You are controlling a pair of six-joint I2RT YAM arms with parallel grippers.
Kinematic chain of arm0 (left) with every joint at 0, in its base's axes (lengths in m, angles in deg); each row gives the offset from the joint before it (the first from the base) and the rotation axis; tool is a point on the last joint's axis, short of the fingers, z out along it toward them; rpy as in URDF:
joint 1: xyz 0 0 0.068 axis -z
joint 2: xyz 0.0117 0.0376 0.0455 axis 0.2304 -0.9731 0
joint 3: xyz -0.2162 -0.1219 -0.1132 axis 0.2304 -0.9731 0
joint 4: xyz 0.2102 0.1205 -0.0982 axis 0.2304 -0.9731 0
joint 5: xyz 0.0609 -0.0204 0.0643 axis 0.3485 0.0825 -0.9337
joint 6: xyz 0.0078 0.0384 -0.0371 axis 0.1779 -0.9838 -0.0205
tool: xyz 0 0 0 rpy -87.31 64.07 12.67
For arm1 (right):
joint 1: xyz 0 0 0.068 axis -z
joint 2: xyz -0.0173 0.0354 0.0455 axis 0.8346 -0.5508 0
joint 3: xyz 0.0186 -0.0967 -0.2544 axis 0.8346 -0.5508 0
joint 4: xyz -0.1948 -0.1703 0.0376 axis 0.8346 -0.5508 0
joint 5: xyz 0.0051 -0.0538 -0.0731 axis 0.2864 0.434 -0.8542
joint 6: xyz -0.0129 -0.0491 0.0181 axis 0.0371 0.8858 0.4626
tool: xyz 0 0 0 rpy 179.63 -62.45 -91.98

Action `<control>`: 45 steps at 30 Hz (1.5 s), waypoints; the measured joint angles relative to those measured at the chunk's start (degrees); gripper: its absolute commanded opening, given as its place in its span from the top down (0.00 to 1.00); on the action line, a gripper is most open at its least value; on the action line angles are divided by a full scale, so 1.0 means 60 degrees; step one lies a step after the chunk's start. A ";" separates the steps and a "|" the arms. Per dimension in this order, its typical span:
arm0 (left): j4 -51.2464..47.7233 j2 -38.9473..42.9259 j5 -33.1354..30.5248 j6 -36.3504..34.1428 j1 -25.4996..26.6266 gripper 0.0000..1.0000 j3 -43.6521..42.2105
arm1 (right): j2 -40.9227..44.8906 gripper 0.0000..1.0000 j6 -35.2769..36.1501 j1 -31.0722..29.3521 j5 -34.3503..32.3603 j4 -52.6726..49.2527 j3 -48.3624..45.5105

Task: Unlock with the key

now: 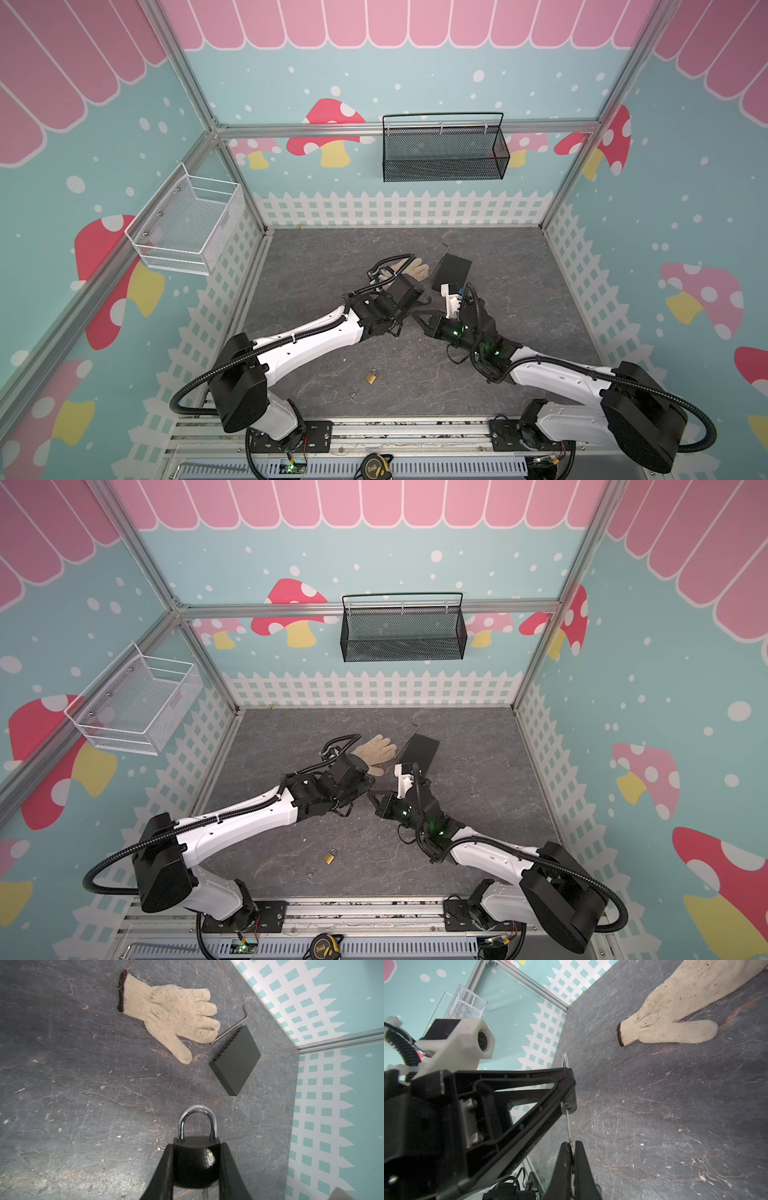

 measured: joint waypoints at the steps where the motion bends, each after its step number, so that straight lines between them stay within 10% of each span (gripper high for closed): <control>1: 0.0036 0.0000 0.0015 0.0004 0.0000 1.00 0.0000 | -0.0004 1.00 0.0004 0.0000 -0.0036 -0.0004 0.0000; 45: 0.1399 0.0393 0.0834 0.1351 -0.0171 1.00 -0.0776 | 0.0324 1.00 0.0565 -0.0517 -0.1570 -0.1450 0.0539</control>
